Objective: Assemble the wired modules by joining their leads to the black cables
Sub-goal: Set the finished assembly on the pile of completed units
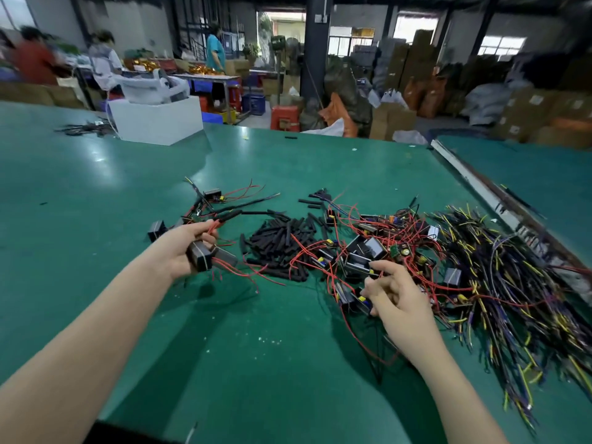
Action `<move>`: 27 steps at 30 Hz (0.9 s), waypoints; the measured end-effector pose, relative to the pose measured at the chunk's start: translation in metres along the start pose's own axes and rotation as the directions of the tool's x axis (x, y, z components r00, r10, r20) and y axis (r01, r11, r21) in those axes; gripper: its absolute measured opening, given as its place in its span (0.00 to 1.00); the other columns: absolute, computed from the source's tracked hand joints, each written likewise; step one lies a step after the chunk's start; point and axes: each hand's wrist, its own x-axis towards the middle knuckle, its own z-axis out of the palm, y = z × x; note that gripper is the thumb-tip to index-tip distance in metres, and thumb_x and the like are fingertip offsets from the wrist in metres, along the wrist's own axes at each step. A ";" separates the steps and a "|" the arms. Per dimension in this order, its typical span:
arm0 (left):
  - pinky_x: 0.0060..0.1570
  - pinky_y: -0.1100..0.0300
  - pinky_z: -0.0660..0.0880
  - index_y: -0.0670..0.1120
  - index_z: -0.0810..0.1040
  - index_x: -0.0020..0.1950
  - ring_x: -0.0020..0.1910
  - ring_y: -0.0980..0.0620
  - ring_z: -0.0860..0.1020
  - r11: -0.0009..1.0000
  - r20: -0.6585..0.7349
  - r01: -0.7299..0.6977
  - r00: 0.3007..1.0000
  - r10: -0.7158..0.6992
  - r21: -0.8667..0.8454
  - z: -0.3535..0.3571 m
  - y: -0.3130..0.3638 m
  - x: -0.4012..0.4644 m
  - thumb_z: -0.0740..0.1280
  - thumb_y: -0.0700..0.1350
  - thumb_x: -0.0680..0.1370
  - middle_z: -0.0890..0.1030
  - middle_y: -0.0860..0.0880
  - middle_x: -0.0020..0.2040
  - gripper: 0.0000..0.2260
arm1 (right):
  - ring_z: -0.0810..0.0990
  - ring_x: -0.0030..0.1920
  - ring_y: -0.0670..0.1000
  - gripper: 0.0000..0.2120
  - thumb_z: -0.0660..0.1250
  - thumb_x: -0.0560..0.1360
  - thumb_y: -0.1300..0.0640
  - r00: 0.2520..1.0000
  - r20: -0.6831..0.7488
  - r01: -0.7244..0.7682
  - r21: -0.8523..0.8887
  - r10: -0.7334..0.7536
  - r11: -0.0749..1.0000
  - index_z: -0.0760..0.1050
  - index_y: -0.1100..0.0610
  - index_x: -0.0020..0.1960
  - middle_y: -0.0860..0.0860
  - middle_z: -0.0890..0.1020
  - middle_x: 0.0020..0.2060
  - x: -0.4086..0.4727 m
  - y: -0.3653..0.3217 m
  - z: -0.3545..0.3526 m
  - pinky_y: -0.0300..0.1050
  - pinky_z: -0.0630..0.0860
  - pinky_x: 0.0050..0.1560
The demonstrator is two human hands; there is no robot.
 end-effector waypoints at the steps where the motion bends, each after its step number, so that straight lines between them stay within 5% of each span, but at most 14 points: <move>1: 0.18 0.72 0.64 0.42 0.71 0.42 0.18 0.62 0.67 1.000 -0.005 -0.005 1.000 0.005 0.005 -0.004 0.006 0.004 0.57 0.42 0.82 0.71 0.50 0.29 0.10 | 0.79 0.38 0.54 0.08 0.63 0.79 0.51 1.000 -0.006 -0.001 -0.008 0.001 1.000 0.70 0.40 0.56 0.45 0.83 0.40 0.000 0.000 0.000 0.56 0.77 0.47; 6: 0.20 0.73 0.67 0.42 0.73 0.44 0.20 0.62 0.69 0.997 0.024 -0.069 0.997 0.070 -0.029 -0.005 0.044 0.023 0.59 0.43 0.81 0.73 0.51 0.30 0.08 | 0.80 0.37 0.47 0.10 0.63 0.78 0.51 1.000 -0.007 -0.020 -0.049 0.020 0.999 0.69 0.39 0.57 0.45 0.83 0.40 0.002 0.003 0.000 0.51 0.77 0.48; 8: 0.22 0.70 0.69 0.42 0.74 0.43 0.21 0.59 0.71 0.982 -0.055 -0.133 0.988 0.142 0.135 -0.002 0.052 0.035 0.60 0.43 0.82 0.74 0.50 0.30 0.10 | 0.80 0.37 0.46 0.11 0.63 0.78 0.51 1.000 -0.004 -0.031 -0.066 0.031 0.997 0.69 0.42 0.60 0.45 0.83 0.41 0.002 0.002 0.000 0.49 0.77 0.47; 9: 0.23 0.67 0.70 0.42 0.74 0.41 0.22 0.56 0.72 0.935 -0.110 -0.168 0.971 0.211 0.313 -0.001 0.053 0.041 0.60 0.43 0.82 0.75 0.49 0.29 0.11 | 0.80 0.37 0.46 0.11 0.63 0.78 0.51 0.999 -0.003 -0.033 -0.074 0.033 0.997 0.69 0.43 0.61 0.45 0.83 0.41 0.002 0.002 0.000 0.46 0.76 0.46; 11: 0.30 0.62 0.68 0.41 0.76 0.38 0.28 0.46 0.70 0.659 -0.154 -0.150 0.912 0.380 0.737 -0.001 0.050 0.051 0.61 0.43 0.80 0.75 0.46 0.28 0.12 | 0.80 0.37 0.46 0.12 0.63 0.78 0.50 0.999 0.002 -0.034 -0.091 0.034 0.995 0.69 0.43 0.61 0.45 0.83 0.40 0.002 0.003 0.000 0.44 0.75 0.45; 13: 0.37 0.59 0.66 0.43 0.76 0.40 0.36 0.46 0.68 0.367 -0.098 -0.114 0.853 0.512 0.923 -0.003 0.046 0.057 0.62 0.43 0.77 0.74 0.42 0.36 0.08 | 0.80 0.37 0.46 0.11 0.63 0.78 0.50 0.999 0.012 -0.035 -0.099 0.037 0.994 0.69 0.42 0.60 0.44 0.83 0.40 0.003 0.003 0.000 0.42 0.75 0.44; 14: 0.39 0.58 0.66 0.45 0.75 0.41 0.38 0.47 0.67 0.304 -0.064 -0.120 0.845 0.531 0.945 -0.002 0.044 0.058 0.61 0.42 0.77 0.74 0.41 0.38 0.06 | 0.79 0.37 0.44 0.11 0.63 0.78 0.49 0.999 0.016 -0.035 -0.101 0.037 0.994 0.68 0.41 0.59 0.43 0.83 0.40 0.003 0.004 0.000 0.40 0.74 0.43; 17: 0.40 0.58 0.67 0.51 0.77 0.46 0.40 0.46 0.69 0.173 0.024 -0.151 0.818 0.575 0.973 0.000 0.037 0.055 0.60 0.41 0.77 0.76 0.42 0.39 0.08 | 0.79 0.39 0.42 0.10 0.63 0.78 0.49 0.999 0.027 -0.033 -0.106 0.036 0.994 0.68 0.40 0.58 0.43 0.83 0.41 0.004 0.006 0.001 0.36 0.73 0.41; 21: 0.39 0.59 0.70 0.45 0.81 0.60 0.36 0.44 0.74 0.039 0.100 -0.163 0.761 0.641 0.986 0.006 0.029 0.050 0.59 0.40 0.76 0.81 0.41 0.39 0.16 | 0.79 0.37 0.43 0.09 0.63 0.78 0.50 0.999 0.033 -0.023 -0.107 0.027 0.994 0.68 0.37 0.55 0.44 0.83 0.40 0.004 0.006 0.001 0.33 0.73 0.38; 24: 0.39 0.58 0.72 0.46 0.81 0.60 0.33 0.44 0.74 -0.040 0.169 -0.189 0.739 0.652 0.981 0.015 0.022 0.044 0.60 0.40 0.76 0.79 0.43 0.35 0.16 | 0.79 0.38 0.45 0.09 0.63 0.78 0.50 0.999 0.033 -0.020 -0.108 0.023 0.994 0.68 0.36 0.53 0.45 0.83 0.40 0.005 0.005 0.002 0.40 0.75 0.43; 27: 0.47 0.57 0.74 0.47 0.82 0.58 0.42 0.41 0.78 -0.105 0.262 -0.257 0.718 0.645 0.961 0.030 0.009 0.036 0.61 0.40 0.76 0.83 0.42 0.50 0.15 | 0.80 0.38 0.46 0.09 0.63 0.78 0.50 0.999 0.034 -0.025 -0.106 0.028 0.994 0.68 0.36 0.53 0.45 0.83 0.41 0.005 0.006 0.002 0.46 0.76 0.45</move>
